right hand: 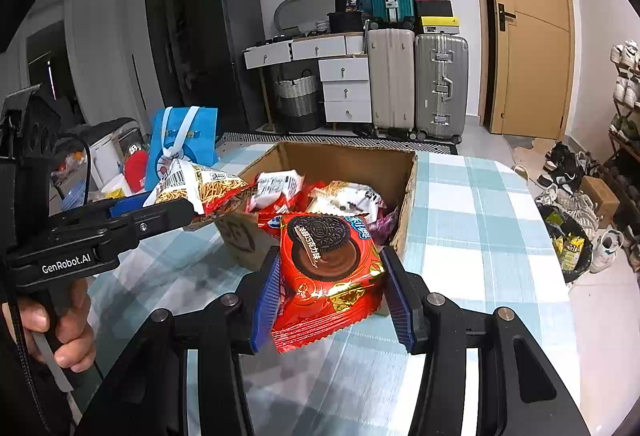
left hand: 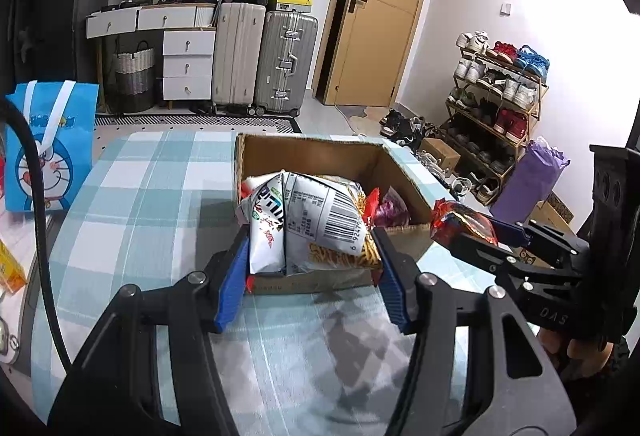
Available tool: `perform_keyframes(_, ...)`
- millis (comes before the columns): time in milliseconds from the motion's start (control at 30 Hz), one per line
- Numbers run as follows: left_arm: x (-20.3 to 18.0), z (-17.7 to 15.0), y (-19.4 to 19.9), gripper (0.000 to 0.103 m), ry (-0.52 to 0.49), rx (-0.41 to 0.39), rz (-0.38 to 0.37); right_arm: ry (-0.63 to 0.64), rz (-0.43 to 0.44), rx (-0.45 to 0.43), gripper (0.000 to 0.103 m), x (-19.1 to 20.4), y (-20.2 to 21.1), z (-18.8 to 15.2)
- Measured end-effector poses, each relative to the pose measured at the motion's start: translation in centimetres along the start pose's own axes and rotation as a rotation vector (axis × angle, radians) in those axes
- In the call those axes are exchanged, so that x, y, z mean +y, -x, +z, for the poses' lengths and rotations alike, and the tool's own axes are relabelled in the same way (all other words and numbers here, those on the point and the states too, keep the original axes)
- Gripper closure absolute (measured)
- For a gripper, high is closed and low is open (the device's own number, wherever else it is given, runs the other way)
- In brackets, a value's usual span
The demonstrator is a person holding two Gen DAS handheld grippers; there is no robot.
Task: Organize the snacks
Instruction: 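Carry the noodle bag with the left gripper and Oreo pack with the right over the box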
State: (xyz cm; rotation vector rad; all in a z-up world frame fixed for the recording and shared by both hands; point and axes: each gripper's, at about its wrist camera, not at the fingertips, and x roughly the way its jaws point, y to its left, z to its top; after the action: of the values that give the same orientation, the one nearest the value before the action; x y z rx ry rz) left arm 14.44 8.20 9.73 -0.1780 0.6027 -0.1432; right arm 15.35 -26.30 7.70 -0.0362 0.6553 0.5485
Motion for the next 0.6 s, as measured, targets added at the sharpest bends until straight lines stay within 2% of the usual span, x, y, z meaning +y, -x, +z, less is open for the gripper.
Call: perform_keyframes(600, -0.6, 4.7, -6.4, 0.048, -0.024, -0.010, 0.031, -0.042, 0.012, -0.047, 0.054, -1.8, -3.8, 2.9)
